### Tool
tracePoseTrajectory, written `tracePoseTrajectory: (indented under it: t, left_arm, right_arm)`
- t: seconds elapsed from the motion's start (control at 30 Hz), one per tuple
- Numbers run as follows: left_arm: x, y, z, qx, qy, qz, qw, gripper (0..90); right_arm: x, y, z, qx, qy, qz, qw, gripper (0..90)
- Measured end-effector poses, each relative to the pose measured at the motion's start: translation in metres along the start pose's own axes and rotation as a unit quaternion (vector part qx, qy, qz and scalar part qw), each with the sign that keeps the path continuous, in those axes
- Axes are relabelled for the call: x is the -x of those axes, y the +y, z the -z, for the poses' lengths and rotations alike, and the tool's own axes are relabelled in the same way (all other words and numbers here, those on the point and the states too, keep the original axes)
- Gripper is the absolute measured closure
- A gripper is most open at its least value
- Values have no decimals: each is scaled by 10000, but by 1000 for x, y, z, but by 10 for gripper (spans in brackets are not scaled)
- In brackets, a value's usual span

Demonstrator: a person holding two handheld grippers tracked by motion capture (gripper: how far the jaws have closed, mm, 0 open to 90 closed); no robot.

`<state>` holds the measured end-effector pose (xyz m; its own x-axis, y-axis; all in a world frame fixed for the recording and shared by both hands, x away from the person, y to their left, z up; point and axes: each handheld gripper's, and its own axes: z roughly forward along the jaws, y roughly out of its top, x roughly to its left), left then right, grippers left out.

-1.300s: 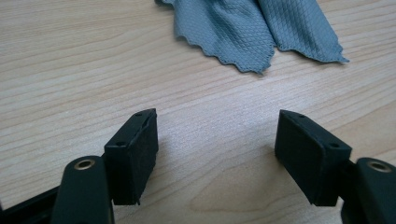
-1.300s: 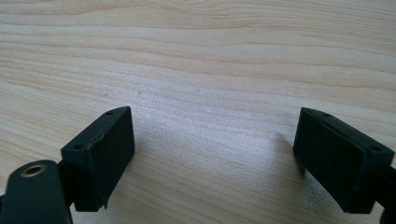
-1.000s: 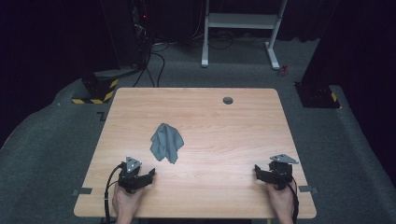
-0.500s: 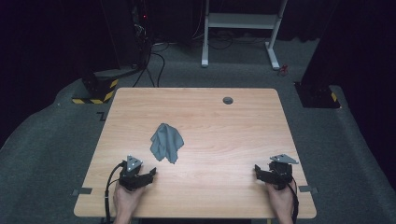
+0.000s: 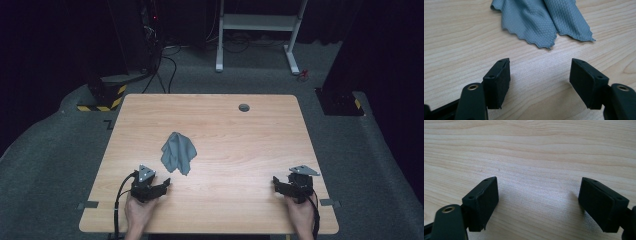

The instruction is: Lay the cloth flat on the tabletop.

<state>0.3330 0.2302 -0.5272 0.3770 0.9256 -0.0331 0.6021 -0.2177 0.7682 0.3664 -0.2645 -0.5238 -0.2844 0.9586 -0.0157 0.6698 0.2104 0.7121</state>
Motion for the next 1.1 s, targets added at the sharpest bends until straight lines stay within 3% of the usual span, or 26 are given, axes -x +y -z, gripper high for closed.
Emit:
tracePoseTrajectory:
  t: [0.37, 0.53, 0.83, 1.1]
  left_arm:
    - [2, 8, -5, 137, -239, 148, 9995, 318]
    - [6, 19, -10, 137, -269, 77, 9995, 321]
    - [2, 43, -29, 61, -267, 108, 9996, 308]
    - [-7, 65, -47, -80, -72, 160, 9998, 286]
  right_arm:
    - [0, 0, 0, 2, -1, -1, 10000, 164]
    - [0, 0, 0, 2, 0, -1, 10000, 164]
    - [0, 0, 0, 1, -1, 0, 10000, 164]
    - [-1, 0, 0, 2, 41, 16, 10000, 172]
